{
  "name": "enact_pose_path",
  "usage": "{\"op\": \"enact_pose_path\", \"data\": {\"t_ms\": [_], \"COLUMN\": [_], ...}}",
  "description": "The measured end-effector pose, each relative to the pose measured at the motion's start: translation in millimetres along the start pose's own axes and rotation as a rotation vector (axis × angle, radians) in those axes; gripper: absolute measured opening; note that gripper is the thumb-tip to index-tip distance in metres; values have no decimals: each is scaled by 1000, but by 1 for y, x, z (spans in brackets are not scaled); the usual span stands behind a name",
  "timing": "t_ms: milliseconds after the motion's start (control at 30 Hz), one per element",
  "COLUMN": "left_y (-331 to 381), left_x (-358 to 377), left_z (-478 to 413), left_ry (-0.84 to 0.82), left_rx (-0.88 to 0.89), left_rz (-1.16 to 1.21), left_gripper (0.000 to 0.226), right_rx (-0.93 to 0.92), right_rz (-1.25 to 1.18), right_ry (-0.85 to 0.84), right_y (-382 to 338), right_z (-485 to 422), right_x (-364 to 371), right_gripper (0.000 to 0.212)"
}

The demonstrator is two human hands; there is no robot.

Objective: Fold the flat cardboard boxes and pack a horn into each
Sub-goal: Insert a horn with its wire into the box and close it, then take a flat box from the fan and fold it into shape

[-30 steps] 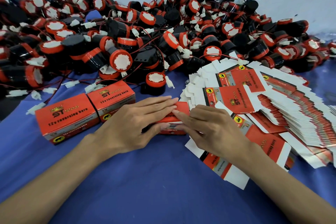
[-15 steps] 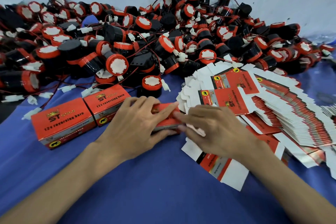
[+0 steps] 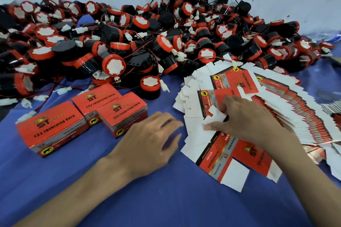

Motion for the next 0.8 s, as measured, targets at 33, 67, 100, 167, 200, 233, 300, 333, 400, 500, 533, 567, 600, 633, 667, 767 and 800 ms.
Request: {"op": "enact_pose_path", "data": {"t_ms": [33,67,100,167,200,233,300,333,400,500,533,567,600,633,667,767,800], "left_y": [-2,-4,-7,-10,-11,-11,-12,-14,-14,-12,-13,-14,-15,-15,-16,-17,-16], "left_x": [5,8,10,12,12,11,8,7,5,2,2,3,3,3,4,4,4], "left_z": [2,3,3,3,3,3,3,2,2,2,2,2,2,2,2,3,3], "left_ry": [-53,-96,-121,-136,-137,-133,-99,-77,-83,-79,-72,-73,-84,-94,-101,-135,-138], "left_rx": [-9,-15,-26,-67,-95,-131,-237,-305,-411,-509,-564,-608,-632,-646,-652,-639,-625], "left_rz": [12,10,9,45,93,170,417,581,904,1208,1298,1374,1423,1449,1444,1412,1431], "left_gripper": [26,28,30,33,34,34,33,32,27,31,31,29,28,25,20,26,30], "right_rx": [13,13,4,-54,-88,-113,-146,-171,-249,-264,-253,-243,-230,-215,-198,-135,-113], "right_rz": [39,51,34,-32,-66,-124,-368,-535,-858,-1093,-1108,-1099,-1071,-1033,-997,-928,-915], "right_ry": [-17,-45,-84,-146,-156,-140,-48,12,123,297,356,408,453,484,503,537,550], "right_y": [0,0,-1,-3,-6,-9,-13,-16,-23,-34,-38,-40,-42,-43,-43,-41,-39], "right_z": [2,4,6,8,8,8,7,7,10,17,19,20,21,21,21,19,18], "right_x": [0,0,0,2,2,0,-9,-15,-25,-27,-26,-24,-21,-19,-17,-11,-9], "right_gripper": [72,75,75,73,70,62,44,41,41,34,29,24,21,19,17,14,12]}}
Point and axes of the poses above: each hand's wrist, its own z-axis away from the middle knuckle, its own x-axis out of the palm, y = z × x, the point moved 4 cm from there along -z, towards the middle knuckle, and after that the axes turned 10 degrees about z, right-handed, at the moved point
